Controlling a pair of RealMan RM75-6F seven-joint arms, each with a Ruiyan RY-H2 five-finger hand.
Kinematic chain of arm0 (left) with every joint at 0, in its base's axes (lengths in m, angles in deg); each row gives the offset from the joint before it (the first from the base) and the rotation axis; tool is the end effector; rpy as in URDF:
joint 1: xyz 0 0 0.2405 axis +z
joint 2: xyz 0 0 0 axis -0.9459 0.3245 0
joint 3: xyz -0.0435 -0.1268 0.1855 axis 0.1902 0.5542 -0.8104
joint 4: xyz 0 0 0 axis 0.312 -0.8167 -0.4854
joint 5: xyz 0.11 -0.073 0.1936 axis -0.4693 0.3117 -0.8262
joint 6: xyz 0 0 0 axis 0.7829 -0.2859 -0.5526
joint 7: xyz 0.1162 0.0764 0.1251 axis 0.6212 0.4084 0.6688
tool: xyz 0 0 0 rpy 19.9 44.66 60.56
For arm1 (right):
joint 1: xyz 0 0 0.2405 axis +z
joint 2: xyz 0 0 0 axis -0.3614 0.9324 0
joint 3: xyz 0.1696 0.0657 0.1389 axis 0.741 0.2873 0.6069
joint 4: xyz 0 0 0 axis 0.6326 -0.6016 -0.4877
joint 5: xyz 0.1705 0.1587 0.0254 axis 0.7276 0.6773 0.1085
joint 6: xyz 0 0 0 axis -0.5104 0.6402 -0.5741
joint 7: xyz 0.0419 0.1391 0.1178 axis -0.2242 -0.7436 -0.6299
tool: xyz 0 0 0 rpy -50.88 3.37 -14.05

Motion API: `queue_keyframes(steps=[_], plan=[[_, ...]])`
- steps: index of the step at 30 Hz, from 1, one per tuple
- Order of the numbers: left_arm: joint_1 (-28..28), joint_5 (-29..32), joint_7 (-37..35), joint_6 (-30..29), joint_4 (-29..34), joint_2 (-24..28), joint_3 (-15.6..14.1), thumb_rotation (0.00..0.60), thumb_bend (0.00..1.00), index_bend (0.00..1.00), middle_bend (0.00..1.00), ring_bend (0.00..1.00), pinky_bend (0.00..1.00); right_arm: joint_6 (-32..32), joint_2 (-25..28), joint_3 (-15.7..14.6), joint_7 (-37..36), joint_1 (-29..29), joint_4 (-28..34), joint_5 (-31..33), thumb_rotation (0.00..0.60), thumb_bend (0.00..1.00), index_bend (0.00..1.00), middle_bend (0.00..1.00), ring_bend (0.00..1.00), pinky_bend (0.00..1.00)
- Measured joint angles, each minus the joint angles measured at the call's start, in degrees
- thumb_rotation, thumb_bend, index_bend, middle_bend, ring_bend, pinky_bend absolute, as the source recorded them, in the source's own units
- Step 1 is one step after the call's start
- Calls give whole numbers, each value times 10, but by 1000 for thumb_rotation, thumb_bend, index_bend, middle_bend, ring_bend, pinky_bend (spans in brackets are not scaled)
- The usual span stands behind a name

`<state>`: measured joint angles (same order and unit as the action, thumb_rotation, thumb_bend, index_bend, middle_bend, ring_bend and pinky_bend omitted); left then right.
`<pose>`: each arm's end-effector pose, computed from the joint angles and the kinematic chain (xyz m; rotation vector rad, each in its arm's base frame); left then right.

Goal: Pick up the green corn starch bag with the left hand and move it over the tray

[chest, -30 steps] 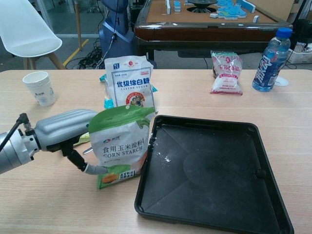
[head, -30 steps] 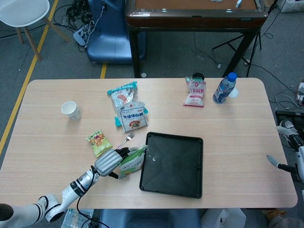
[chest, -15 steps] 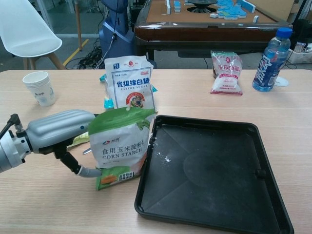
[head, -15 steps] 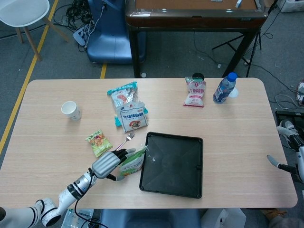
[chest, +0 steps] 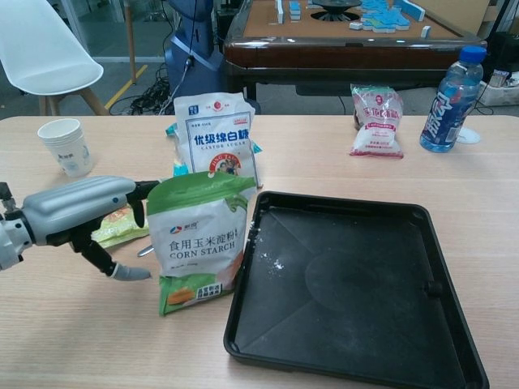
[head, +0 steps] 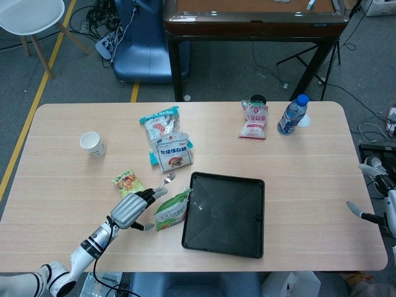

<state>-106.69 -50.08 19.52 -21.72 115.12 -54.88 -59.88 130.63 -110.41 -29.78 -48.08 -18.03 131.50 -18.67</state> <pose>-0.1610 0.2995 -0.0745 -2.0559 -0.9995 -1.1544 -0.2970 -0.2345 0.1832 1.2223 -0.8988 1.0489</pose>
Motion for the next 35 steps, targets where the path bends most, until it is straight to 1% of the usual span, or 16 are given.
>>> queue_keyframes(steps=[6,11,17,23,27,33,35], plan=[[14,14,13,0,36,38,-1,600,164,4,78,98,276,-5,1,-1,1,2,-1,-1,600,89,240,308,121,168],[38,32,30,-10,72,84,-3,600,164,3,76,97,269,-10,0,-1,1,5,-4,2,600,89,240,308,121,168],[75,56,48,-36,96,133,-6,600,164,15,76,97,259,-20,-2,-2,0,9,-8,4,600,88,240,308,121,168],[127,98,61,-89,114,168,5,600,164,40,76,97,259,-42,-4,-11,-1,13,-8,3,600,89,240,308,121,168],[169,129,89,-131,134,185,13,600,165,42,76,97,259,-58,-8,-19,-1,20,-10,-1,600,89,240,309,121,168],[218,147,143,-185,168,197,17,600,165,42,76,98,259,-74,-12,-28,-5,31,-13,-16,600,89,240,311,121,168],[231,148,150,-201,178,200,18,600,164,42,76,98,258,-77,-13,-30,-7,34,-15,-21,600,91,244,312,121,168]])
